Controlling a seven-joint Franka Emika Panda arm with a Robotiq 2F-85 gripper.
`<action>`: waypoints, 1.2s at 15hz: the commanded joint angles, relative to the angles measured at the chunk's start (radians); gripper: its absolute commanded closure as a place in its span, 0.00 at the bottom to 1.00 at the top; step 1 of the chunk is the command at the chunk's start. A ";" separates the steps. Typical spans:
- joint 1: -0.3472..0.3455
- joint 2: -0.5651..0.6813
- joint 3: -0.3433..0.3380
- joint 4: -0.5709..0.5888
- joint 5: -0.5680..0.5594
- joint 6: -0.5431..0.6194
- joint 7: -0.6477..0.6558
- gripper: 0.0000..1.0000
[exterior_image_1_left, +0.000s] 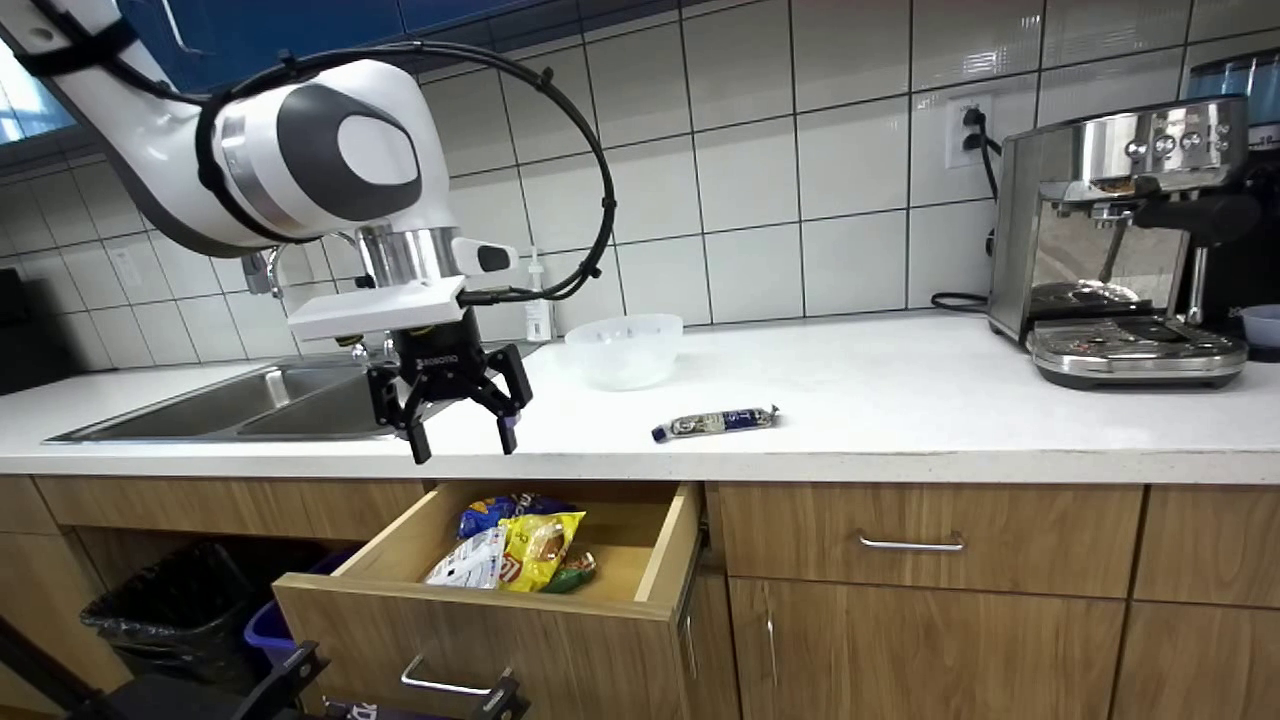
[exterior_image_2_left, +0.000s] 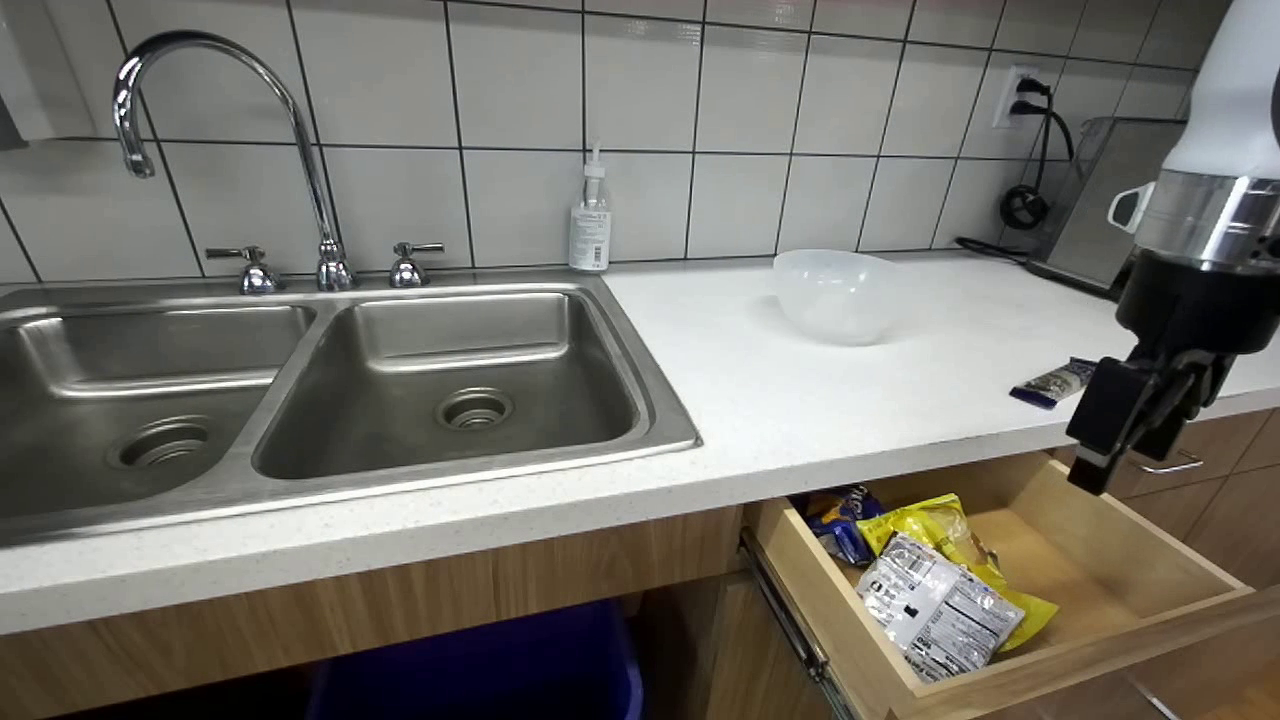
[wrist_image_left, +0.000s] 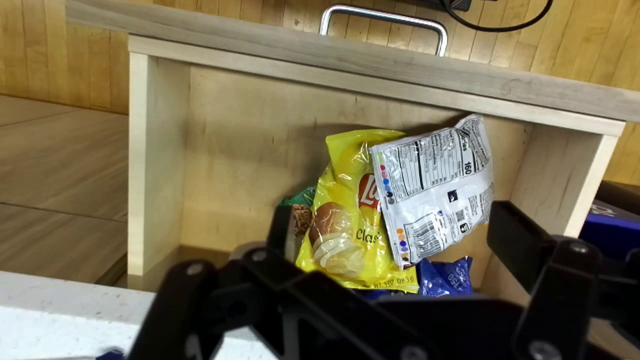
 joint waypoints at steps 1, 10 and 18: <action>-0.013 -0.046 -0.006 -0.007 -0.024 -0.054 0.026 0.00; -0.009 -0.018 -0.015 -0.009 -0.010 -0.128 0.026 0.00; -0.011 0.046 -0.020 -0.011 -0.008 -0.182 0.035 0.00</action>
